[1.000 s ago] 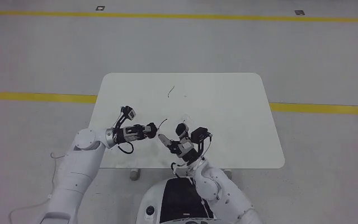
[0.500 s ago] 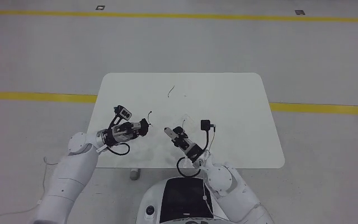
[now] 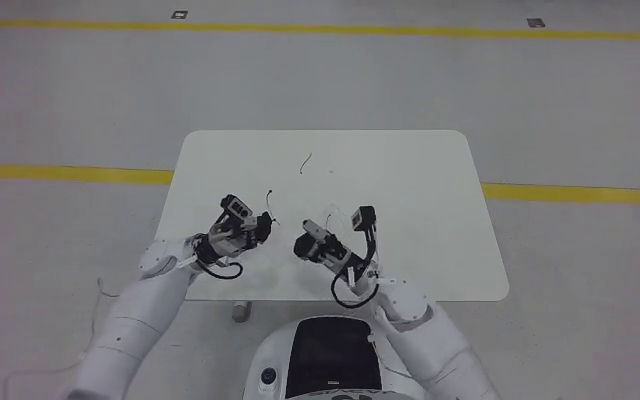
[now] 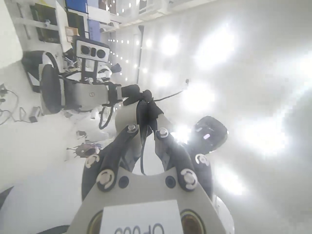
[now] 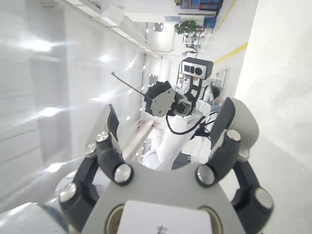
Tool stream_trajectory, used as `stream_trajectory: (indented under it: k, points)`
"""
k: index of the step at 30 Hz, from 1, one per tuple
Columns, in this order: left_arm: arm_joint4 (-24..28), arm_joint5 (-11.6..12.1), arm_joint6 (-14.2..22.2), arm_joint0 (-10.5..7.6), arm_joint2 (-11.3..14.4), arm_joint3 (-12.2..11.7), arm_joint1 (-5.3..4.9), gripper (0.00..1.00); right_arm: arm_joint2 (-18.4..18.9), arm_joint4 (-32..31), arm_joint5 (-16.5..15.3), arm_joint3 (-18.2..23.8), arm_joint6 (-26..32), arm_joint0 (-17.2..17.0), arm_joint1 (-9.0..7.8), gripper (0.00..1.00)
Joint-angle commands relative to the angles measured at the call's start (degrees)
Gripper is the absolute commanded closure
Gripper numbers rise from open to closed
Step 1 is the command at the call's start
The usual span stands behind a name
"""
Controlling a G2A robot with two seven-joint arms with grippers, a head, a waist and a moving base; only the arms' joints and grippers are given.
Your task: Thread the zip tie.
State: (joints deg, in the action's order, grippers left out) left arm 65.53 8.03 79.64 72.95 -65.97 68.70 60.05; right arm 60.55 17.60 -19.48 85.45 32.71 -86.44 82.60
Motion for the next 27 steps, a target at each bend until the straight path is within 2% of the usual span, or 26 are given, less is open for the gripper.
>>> stream_trajectory:
  k: [1, 2, 7, 9, 11, 14, 17, 19, 24, 25, 27]
  points:
    - [2.5, 0.3, 0.0, -0.52, 1.2, -0.7, -0.28, 1.0, 0.3, 6.2, 0.0, -2.2, 4.0, 1.1, 0.2, 0.0]
    - [2.0, 0.9, 0.0, -0.71, 1.1, -1.1, -0.37, 1.0, 0.3, 6.2, 0.0, -2.2, 4.0, 1.1, 0.2, 0.0]
    - [2.0, 0.9, 0.0, -0.71, 1.1, -1.1, -0.37, 1.0, 0.3, 6.2, 0.0, -2.2, 4.0, 1.1, 0.2, 0.0]
    - [2.5, 0.5, -1.3, -0.58, 1.1, -0.7, -0.28, 1.0, 0.2, 7.0, 0.5, -2.2, 3.8, 1.1, 0.24, 0.0]
    - [0.5, 1.7, -2.5, -0.76, 0.9, -1.3, -0.32, 1.0, 0.3, 10.0, 1.8, -2.6, 4.7, 1.7, 0.26, 0.0]
    - [2.0, 1.2, -0.6, -0.59, 1.3, -1.8, -0.07, 1.0, 0.3, 16.0, 2.5, -4.0, 8.2, 2.7, 0.35, 0.0]
    - [0.7, 2.6, -1.1, -0.84, 1.4, -3.2, 0.05, 1.0, -0.3, 21.3, 4.3, -5.5, 11.5, 4.0, 0.56, 0.0]
    - [1.1, 3.1, -0.4, -0.87, 1.3, -3.6, 0.16, 1.0, -0.3, 21.3, 4.3, -5.5, 11.5, 4.0, 0.56, 0.0]
    - [1.0, 3.0, -0.8, -0.83, 1.4, -3.5, 0.17, 1.0, -0.3, 21.3, 4.3, -5.5, 11.5, 4.0, 0.56, 0.0]
    - [0.6, 2.9, -2.0, -0.62, 1.5, -2.7, 0.21, 1.0, -0.4, 21.6, 4.8, -5.4, 11.1, 3.9, 0.59, 0.0]
    - [0.3, 3.1, -1.9, -0.34, 1.4, -1.8, 0.22, 1.0, -1.0, 25.1, 6.9, -5.2, 11.8, 3.9, 0.77, 0.0]
